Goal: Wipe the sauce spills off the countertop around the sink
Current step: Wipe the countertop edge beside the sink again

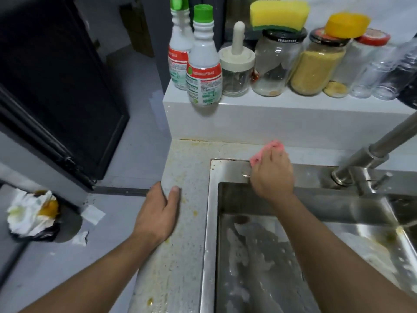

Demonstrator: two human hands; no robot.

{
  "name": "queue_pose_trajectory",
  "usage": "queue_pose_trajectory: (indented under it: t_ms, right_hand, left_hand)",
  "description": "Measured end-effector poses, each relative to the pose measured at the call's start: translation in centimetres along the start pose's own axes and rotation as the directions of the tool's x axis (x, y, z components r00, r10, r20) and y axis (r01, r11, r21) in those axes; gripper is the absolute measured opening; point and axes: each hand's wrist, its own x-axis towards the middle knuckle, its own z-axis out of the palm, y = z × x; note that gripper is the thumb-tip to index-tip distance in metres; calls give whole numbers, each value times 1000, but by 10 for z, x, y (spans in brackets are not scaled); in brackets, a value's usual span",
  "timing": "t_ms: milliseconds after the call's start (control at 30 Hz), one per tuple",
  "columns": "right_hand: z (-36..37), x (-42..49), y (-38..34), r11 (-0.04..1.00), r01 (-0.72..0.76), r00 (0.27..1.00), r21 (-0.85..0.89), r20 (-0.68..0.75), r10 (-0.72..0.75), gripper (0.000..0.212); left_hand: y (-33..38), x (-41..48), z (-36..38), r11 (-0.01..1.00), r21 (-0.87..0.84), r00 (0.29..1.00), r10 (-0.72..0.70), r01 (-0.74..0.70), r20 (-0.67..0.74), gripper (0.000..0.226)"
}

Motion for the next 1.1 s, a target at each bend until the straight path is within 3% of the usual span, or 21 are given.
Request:
queue_pose_trajectory:
  t_ms: [67, 100, 133, 167, 233, 333, 400, 533, 633, 733, 800, 833, 967, 1033, 1100]
  right_hand:
    - [14, -1, -44, 955, 262, 964, 139, 1, -264, 42]
    - [21, -6, -67, 890, 422, 900, 173, 33, -434, 44]
    - [23, -7, -85, 826, 545, 828, 142, 65, -557, 51]
    - [19, -3, -91, 808, 579, 800, 108, 116, -588, 59]
    - [10, 8, -74, 891, 453, 864, 9, 240, -442, 64]
    - [3, 1, -42, 979, 158, 974, -129, 181, -133, 62]
    - [8, -3, -74, 960, 246, 963, -130, 146, -227, 65]
    - [13, 20, -150, 802, 590, 794, -95, 251, -554, 54]
    - [-2, 31, -141, 816, 549, 828, -181, 252, -501, 52]
    - [-5, 16, -105, 891, 367, 928, -267, 174, -330, 60]
    - [6, 11, -101, 934, 309, 950, -178, 97, -296, 40]
    - [10, 14, -109, 939, 334, 942, -88, 77, -328, 25]
    - [15, 28, -121, 834, 545, 827, 85, 113, -551, 20]
    - [7, 31, -96, 830, 556, 818, 50, 147, -556, 35]
    - [-3, 26, -75, 920, 392, 905, 6, 174, -387, 53]
  left_hand:
    - [-2, 0, -1, 1000, 3, 1000, 7, -7, -6, 34]
    - [-1, 1, -2, 1000, 1, 1000, 2, -2, -6, 36]
    - [-4, 1, -2, 1000, 3, 1000, 6, -6, -5, 39]
    - [-4, 1, -2, 1000, 17, 1000, 16, -16, -2, 41]
    - [-4, -1, -1, 999, 44, 1000, 31, -31, 4, 48]
    - [0, -1, 0, 999, 47, 1000, 18, -19, 22, 48]
    - [1, 0, 0, 997, 77, 1000, 8, -10, 27, 57]
    - [-3, 2, 3, 994, 96, 999, 51, -51, 3, 48]
    - [-4, 4, 3, 993, 97, 997, 71, -72, 12, 46]
    - [-6, 5, 2, 991, 101, 996, 90, -91, 15, 54]
    - [-7, 6, 4, 988, 122, 996, 92, -93, 15, 58]
    - [-7, 7, 4, 987, 128, 996, 92, -92, 10, 59]
    - [-7, 5, 5, 985, 144, 996, 90, -91, 18, 59]
    - [-7, 6, 6, 985, 147, 996, 88, -89, 12, 59]
    - [-7, 6, 6, 987, 137, 996, 86, -87, 14, 59]
